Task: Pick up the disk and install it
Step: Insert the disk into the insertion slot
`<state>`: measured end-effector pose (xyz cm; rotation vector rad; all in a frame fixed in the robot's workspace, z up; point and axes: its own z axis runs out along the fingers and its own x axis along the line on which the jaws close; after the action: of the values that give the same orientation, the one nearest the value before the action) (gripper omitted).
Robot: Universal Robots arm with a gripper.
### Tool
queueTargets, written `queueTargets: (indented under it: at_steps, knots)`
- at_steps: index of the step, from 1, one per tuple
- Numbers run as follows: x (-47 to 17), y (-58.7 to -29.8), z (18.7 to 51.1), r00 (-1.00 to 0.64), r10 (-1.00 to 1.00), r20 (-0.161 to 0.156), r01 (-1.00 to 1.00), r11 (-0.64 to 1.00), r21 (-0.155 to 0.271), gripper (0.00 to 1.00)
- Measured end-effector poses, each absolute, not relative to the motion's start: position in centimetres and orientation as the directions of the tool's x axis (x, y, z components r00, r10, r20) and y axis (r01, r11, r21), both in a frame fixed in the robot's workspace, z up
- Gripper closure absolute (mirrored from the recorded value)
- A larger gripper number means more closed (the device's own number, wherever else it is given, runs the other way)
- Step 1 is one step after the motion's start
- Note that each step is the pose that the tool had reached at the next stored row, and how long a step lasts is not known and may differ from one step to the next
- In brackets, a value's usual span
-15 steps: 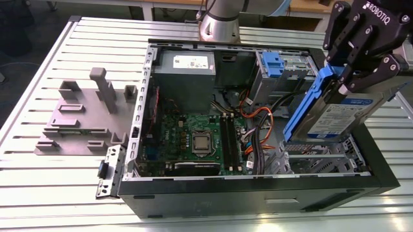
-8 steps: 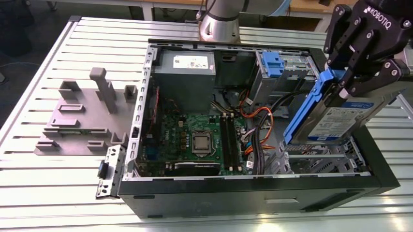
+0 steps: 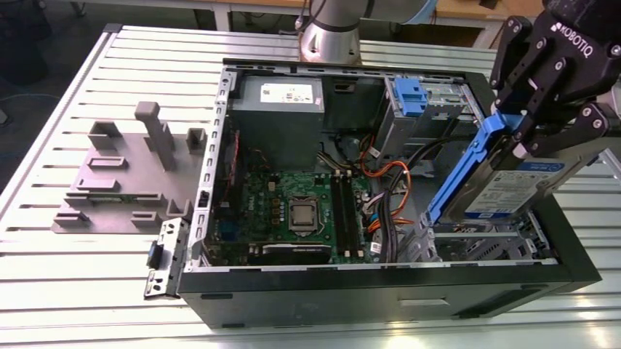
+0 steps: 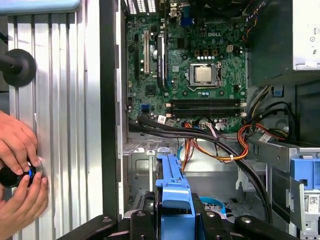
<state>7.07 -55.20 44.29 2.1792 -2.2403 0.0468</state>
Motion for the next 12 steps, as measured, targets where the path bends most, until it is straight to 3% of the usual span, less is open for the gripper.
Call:
queueTargets:
  at_steps: [7, 12]
  knots:
    - [7.29, -55.52, 43.93, -0.028, -1.000, 0.005, -1.000, 0.028, -0.010, 0.64]
    - [7.30, -55.88, 43.77, -0.029, -1.000, 0.004, -1.000, 0.029, -0.010, 0.64]
